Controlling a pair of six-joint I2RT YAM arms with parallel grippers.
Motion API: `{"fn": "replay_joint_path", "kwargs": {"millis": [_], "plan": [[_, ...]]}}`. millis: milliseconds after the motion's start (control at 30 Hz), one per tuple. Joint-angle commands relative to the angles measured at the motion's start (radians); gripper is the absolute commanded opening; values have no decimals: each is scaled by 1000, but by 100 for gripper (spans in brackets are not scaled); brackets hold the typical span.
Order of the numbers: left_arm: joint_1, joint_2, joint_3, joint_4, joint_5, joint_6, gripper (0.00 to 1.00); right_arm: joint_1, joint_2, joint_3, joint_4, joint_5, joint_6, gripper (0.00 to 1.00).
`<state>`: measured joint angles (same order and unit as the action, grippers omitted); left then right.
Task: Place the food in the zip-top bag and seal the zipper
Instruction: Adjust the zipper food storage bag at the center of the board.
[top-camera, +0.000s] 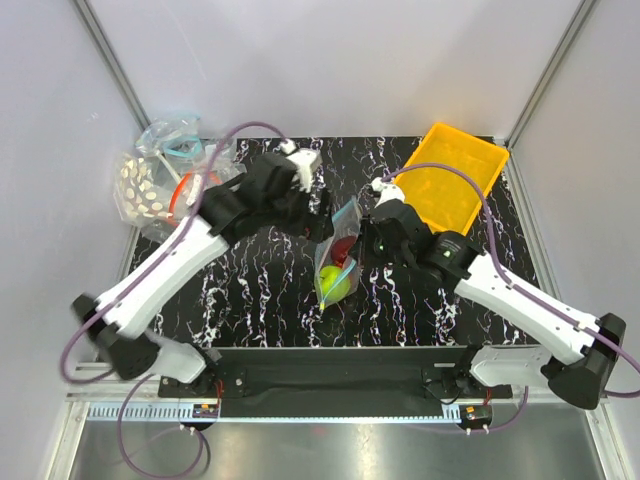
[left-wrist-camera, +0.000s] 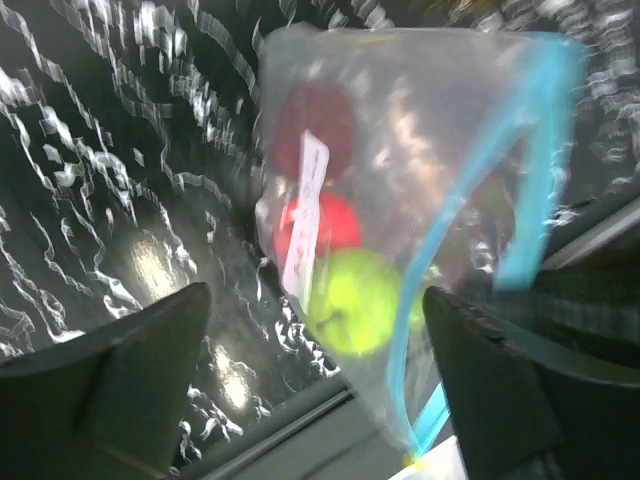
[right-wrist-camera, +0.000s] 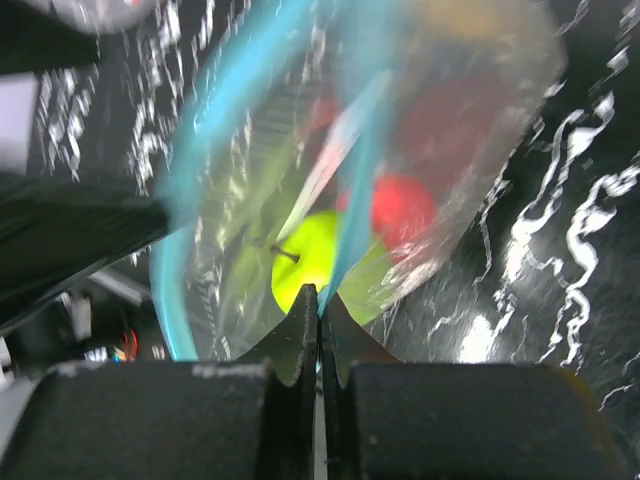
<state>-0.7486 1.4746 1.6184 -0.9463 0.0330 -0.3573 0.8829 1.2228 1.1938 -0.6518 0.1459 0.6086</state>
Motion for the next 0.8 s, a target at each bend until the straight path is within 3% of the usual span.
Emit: {"fn": "replay_joint_path", "kwargs": {"millis": [0, 167, 333, 467, 600, 767], "plan": [[-1, -190, -151, 148, 59, 26, 99, 7, -29, 52, 46, 159, 43, 0], [-3, -514, -503, 429, 97, 18, 99, -4, -3, 82, 56, 268, 112, 0], [-37, -761, -895, 847, 97, -48, 99, -18, 41, 121, 64, 285, 183, 0], [-95, -797, -1031, 1058, 29, -29, 99, -18, 31, 106, 95, 339, 256, 0], [-178, -781, -1126, 1167, -171, 40, 98, -19, 17, 104, 112, 392, 325, 0], [-233, -775, -1270, 1461, -211, 153, 95, -19, 21, 118, 127, 437, 370, 0]]}}
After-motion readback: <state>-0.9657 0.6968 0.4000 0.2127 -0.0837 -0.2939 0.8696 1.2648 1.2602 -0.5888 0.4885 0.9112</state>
